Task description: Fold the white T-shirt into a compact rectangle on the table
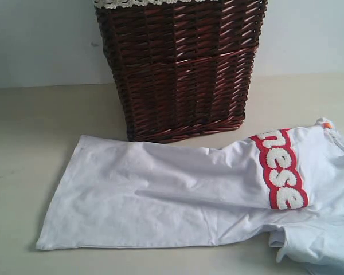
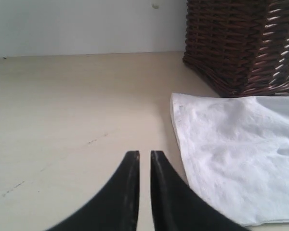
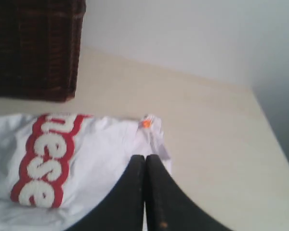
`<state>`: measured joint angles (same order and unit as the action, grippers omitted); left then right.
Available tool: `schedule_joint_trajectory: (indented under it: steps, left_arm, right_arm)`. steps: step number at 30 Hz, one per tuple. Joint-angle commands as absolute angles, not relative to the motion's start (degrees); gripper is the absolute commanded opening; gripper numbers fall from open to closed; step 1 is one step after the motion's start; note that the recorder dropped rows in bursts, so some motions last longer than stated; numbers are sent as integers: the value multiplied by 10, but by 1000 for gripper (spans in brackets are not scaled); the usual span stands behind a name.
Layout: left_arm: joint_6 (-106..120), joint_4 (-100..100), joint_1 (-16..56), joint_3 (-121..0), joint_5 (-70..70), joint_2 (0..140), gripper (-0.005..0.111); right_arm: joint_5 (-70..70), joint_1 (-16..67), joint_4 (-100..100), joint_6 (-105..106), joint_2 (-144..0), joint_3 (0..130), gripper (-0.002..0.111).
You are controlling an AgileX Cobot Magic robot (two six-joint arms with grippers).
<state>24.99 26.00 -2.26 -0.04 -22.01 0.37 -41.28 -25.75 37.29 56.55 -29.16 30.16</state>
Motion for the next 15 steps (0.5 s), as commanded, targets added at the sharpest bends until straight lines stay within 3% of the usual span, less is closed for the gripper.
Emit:
schedule_joint_trajectory:
  steps: [1, 7, 11, 15]
  left_arm:
    - [249, 258, -22, 0, -222, 0, 11]
    - [250, 258, -22, 0, -223, 0, 11]
    - [250, 258, -22, 0, -223, 0, 11]
    - [250, 258, -22, 0, -223, 0, 11]
  right_arm:
    - [-357, -259, 387, 668, -342, 233, 0]
    - [-272, -233, 486, 858, -585, 210, 0]
    - [-308, -233, 505, 921, -809, 272, 0]
    - [-309, -233, 665, 1033, -913, 330, 0]
